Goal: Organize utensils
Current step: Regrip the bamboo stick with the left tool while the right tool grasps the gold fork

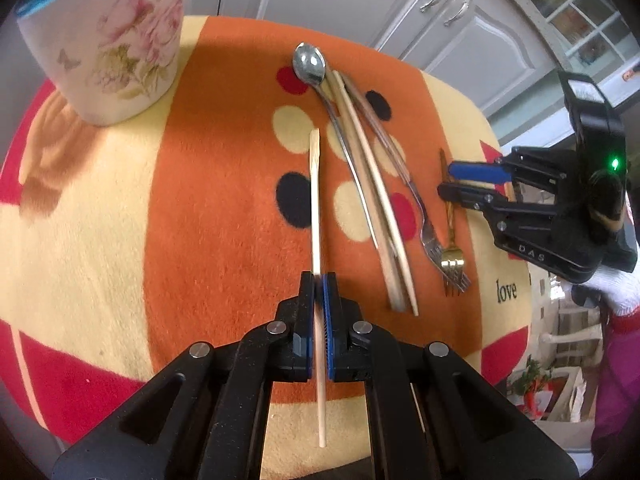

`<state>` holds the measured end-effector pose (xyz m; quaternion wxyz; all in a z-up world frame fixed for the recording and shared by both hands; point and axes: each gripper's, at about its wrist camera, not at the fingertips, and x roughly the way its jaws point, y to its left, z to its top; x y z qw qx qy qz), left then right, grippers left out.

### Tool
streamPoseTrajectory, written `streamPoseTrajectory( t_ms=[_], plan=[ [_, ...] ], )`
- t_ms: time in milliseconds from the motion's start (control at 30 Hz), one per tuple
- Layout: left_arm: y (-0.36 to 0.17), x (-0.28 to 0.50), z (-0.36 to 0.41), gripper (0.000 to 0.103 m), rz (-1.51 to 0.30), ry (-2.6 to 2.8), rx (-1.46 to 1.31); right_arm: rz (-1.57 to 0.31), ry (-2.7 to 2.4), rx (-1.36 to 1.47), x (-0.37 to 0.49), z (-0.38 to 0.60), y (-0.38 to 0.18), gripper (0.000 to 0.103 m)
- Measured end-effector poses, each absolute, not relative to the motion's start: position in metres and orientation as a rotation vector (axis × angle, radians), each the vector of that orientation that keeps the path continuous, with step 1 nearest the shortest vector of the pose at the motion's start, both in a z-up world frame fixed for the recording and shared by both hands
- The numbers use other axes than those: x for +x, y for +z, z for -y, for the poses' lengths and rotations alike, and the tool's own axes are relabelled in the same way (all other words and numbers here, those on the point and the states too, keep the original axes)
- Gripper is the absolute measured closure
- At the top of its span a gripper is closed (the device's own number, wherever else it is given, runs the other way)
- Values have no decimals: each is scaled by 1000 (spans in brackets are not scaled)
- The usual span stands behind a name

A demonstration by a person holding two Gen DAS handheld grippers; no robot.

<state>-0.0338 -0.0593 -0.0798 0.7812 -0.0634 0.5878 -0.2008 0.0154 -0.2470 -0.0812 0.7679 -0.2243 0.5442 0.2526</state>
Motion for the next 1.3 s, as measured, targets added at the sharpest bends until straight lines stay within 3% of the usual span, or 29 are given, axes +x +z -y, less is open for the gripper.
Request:
streamPoseTrajectory(
  t_ms=[167,400,633,733,900,1300],
  plan=[
    [-73,-17,59,81,-1234,-413,-137,-1227,504,-200,26,283,-73,78],
    [-74,15,73,80,-1214,-395,-72,-1228,389,241,28,327,-81,76],
    [-86,41,94,80,-1218,-388,36,-1230,368,129,43,300,-84,76],
    [-88,49,99,80,-1223,-377,32,-1226,438,88,52,279,-83,84],
    [-87,51,93,80,-1228,-383,23,-1208,477,-38,47,262,-81,85],
    [-88,47,107,81,-1201,-372,109,-1225,409,-19,51,262,-83,84]
  ],
)
